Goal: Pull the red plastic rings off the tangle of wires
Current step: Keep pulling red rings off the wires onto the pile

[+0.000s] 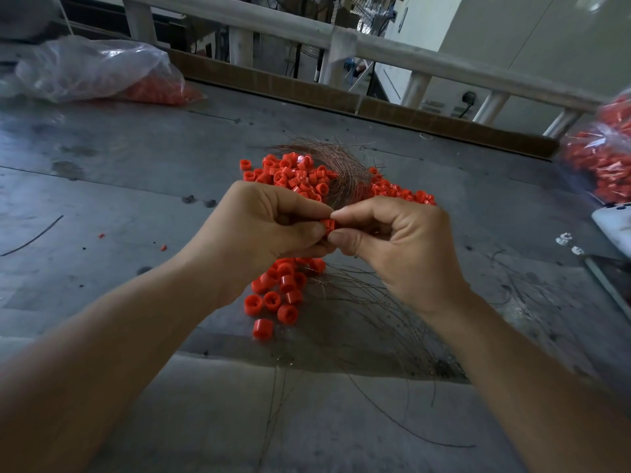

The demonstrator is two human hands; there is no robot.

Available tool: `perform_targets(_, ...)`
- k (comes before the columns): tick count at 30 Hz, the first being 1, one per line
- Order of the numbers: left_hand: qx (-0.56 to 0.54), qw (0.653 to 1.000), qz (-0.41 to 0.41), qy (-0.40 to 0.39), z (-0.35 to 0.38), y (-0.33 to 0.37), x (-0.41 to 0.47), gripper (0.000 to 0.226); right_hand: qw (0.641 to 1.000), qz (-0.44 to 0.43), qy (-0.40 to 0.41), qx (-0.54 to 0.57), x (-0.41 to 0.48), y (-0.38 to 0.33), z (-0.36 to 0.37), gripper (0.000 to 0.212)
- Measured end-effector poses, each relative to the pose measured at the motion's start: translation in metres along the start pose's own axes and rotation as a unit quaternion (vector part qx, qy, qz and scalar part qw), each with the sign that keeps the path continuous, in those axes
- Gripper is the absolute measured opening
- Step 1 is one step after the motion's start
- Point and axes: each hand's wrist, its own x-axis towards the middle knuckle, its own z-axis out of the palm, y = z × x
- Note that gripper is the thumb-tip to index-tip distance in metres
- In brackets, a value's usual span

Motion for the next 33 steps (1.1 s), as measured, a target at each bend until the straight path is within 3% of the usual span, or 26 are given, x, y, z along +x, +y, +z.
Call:
perform_targets(3, -0.018, 1.000, -0.005, -0.002, 0.000, 0.001, -0.001, 0.022, 1.000, -0.002, 0.005, 0.000, -0.001, -0.001, -0.001, 0.024)
perform_targets(8, -0.016, 1.000, 0.000, -0.020, 0.001, 0.001, -0.002, 0.019, 0.993, -0.082, 0.013, -0.089, -0.002, -0.002, -0.001, 0.019)
perform_targets(12, -0.064, 0.997, -0.014, -0.031, 0.002, 0.001, -0.002, 0.019, 0.999, -0.031, 0.016, -0.009, -0.002, -0.003, -0.004, 0.023)
perform_targets(16, -0.076, 0.996, -0.016, -0.034, 0.001, 0.000, -0.001, 0.019, 0.998, -0.054, 0.019, -0.037, -0.001, -0.004, -0.003, 0.023)
perform_targets(23, -0.072, 0.996, -0.007, -0.058, 0.000, 0.000, -0.001, 0.021, 0.998, -0.057, 0.006, 0.005, 0.002, -0.002, -0.006, 0.023)
perform_targets(28, -0.084, 0.990, -0.004, -0.113, -0.002, 0.004, -0.003, 0.024, 0.994, -0.005, -0.050, 0.093, 0.003, -0.004, -0.010, 0.024)
perform_targets(31, -0.086, 0.987, -0.016, -0.134, -0.004, 0.005, -0.004, 0.035, 0.993, -0.020, -0.108, 0.031, 0.006, -0.006, -0.014, 0.033)
perform_targets(33, -0.086, 0.986, -0.025, -0.141, -0.005, 0.005, -0.004, 0.042, 0.988, -0.030, -0.150, 0.000, 0.006, -0.007, -0.015, 0.026)
